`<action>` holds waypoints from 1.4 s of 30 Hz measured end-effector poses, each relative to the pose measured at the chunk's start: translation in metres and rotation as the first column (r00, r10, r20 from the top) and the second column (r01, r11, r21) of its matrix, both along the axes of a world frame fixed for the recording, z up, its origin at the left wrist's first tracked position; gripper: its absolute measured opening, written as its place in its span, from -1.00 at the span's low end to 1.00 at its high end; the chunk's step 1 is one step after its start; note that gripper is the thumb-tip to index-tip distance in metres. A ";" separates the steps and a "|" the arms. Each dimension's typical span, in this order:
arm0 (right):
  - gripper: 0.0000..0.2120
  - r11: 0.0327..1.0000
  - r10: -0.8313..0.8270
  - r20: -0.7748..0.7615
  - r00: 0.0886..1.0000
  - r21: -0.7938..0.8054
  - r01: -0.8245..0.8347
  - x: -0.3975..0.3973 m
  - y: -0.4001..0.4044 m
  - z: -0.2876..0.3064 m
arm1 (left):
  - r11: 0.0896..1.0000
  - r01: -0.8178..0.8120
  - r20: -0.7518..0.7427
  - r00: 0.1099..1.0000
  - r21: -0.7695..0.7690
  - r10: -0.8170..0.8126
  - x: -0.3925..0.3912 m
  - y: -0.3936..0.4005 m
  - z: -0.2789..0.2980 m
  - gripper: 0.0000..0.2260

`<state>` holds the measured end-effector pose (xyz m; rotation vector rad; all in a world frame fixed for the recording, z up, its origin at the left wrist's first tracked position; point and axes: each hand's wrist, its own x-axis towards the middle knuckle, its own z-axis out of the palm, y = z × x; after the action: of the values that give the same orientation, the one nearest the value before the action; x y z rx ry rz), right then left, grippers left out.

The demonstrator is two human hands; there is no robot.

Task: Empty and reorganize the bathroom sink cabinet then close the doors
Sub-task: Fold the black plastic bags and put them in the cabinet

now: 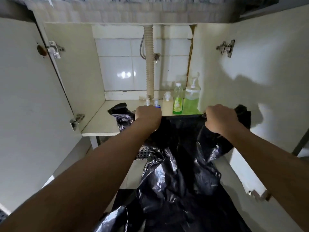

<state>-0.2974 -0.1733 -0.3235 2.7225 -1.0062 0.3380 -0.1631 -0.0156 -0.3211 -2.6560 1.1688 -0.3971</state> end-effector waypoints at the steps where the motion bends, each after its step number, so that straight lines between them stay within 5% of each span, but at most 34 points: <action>1: -0.84 0.999 0.005 0.060 0.998 -0.040 -0.003 0.002 -0.007 -0.001 | 0.999 0.007 0.065 0.998 -0.041 -0.004 0.000 -0.005 0.002 -0.73; 5: -0.82 0.990 0.075 0.215 0.974 -0.133 -0.047 -0.001 -0.021 -0.005 | 0.992 -0.016 0.154 0.987 -0.122 0.035 -0.006 -0.010 0.008 -0.74; 9: -0.80 0.988 0.101 0.200 0.974 -0.133 -0.076 -0.024 -0.014 -0.027 | 0.999 0.030 0.022 0.999 -0.043 -0.029 -0.026 0.006 -0.012 -0.76; 16: -0.87 0.991 0.116 -0.385 0.916 -0.022 -0.135 -0.085 0.019 -0.105 | 0.954 0.197 -0.465 0.882 0.227 -0.072 -0.058 0.024 -0.107 -0.69; 25: -0.75 0.986 0.046 -0.547 0.836 0.160 0.050 -0.141 0.022 -0.252 | 0.921 0.246 -0.709 0.703 0.304 0.046 -0.107 0.032 -0.253 -0.57; 30: -0.61 0.910 0.100 -0.694 0.713 0.353 0.216 -0.176 0.031 -0.309 | 0.873 0.259 -0.736 0.660 0.413 0.152 -0.152 0.047 -0.306 -0.57; 34: -0.51 0.826 0.163 -0.791 0.590 0.437 0.357 -0.179 0.028 -0.315 | 0.843 0.227 -0.781 0.546 0.487 0.304 -0.166 0.056 -0.311 -0.45; 38: -0.67 0.818 0.202 -0.837 0.509 0.430 0.382 -0.172 0.027 -0.311 | 0.835 0.218 -0.836 0.364 0.506 0.411 -0.168 0.060 -0.305 -0.43; 41: -0.87 0.839 0.259 -0.900 0.351 0.389 0.379 -0.140 0.033 -0.284 | 0.867 0.205 -0.874 0.295 0.453 0.387 -0.153 0.055 -0.276 -0.48; 42: -0.88 0.826 0.261 -0.874 0.410 0.422 0.373 -0.123 0.034 -0.270 | 0.884 0.189 -0.879 0.315 0.428 0.358 -0.141 0.051 -0.260 -0.49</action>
<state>-0.4200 -0.1389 -0.5934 2.5402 -0.8662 -1.6150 -0.3042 0.0357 -0.5813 -2.3316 1.0598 1.5643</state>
